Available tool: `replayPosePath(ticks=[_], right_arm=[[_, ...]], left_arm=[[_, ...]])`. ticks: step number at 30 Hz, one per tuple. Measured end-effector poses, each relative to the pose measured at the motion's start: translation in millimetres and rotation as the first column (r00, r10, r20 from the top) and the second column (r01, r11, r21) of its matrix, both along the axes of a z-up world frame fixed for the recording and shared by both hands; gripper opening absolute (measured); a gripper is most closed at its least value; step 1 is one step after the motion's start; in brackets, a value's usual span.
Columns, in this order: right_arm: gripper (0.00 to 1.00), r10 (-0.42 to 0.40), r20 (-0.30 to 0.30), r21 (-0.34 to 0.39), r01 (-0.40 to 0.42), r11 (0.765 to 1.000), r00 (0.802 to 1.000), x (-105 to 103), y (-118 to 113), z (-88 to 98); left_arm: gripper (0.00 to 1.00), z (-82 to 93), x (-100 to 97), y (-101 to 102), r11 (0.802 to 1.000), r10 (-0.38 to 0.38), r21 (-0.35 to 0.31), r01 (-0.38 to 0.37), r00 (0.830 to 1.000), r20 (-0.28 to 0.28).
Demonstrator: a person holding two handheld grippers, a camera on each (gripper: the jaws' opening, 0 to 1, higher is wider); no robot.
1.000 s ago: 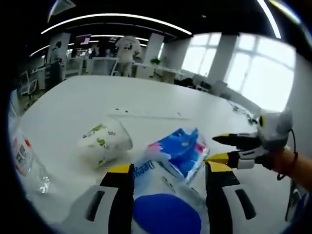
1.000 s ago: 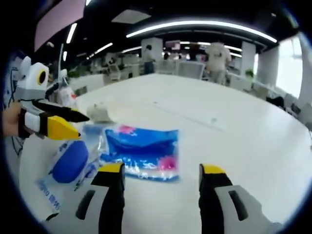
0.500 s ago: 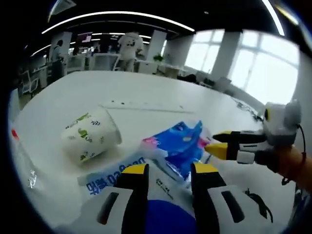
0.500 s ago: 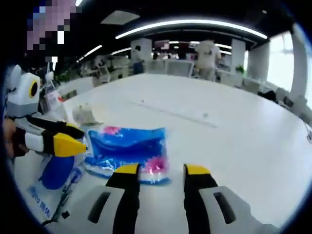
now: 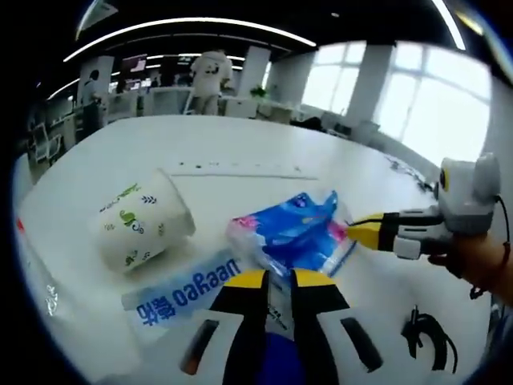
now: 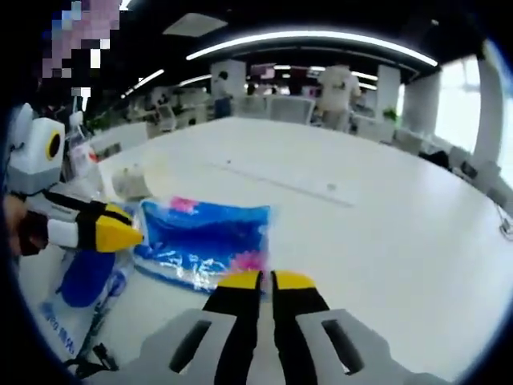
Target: Arrange the tabletop items into an orderly group along one side of the table until the central work area is clear of visible clutter.
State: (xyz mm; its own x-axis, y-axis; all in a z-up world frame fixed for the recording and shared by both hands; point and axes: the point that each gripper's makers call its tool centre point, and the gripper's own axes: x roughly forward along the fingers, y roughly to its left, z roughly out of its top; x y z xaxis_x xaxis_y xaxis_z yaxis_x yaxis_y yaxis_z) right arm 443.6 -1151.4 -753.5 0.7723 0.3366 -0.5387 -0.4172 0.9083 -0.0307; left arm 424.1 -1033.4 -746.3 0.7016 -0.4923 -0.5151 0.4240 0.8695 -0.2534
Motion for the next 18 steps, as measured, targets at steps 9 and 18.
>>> replayPosePath(ticks=[9, 18], right_arm=[[0.00, 0.022, 0.015, -0.013, -0.022, 1.000, 1.000, -3, 1, 10.7], [0.00, 0.015, 0.030, -0.007, -0.014, 1.000, 0.999, -6, 0, 24.9]], left_arm=[[0.02, 5.6, -1.2, 1, 1.000, 0.011, -0.024, -0.011, 1.000, -0.009], [0.02, 24.1, -1.1, 1, 0.999, 0.015, -0.048, -0.015, 1.000, -0.001]])
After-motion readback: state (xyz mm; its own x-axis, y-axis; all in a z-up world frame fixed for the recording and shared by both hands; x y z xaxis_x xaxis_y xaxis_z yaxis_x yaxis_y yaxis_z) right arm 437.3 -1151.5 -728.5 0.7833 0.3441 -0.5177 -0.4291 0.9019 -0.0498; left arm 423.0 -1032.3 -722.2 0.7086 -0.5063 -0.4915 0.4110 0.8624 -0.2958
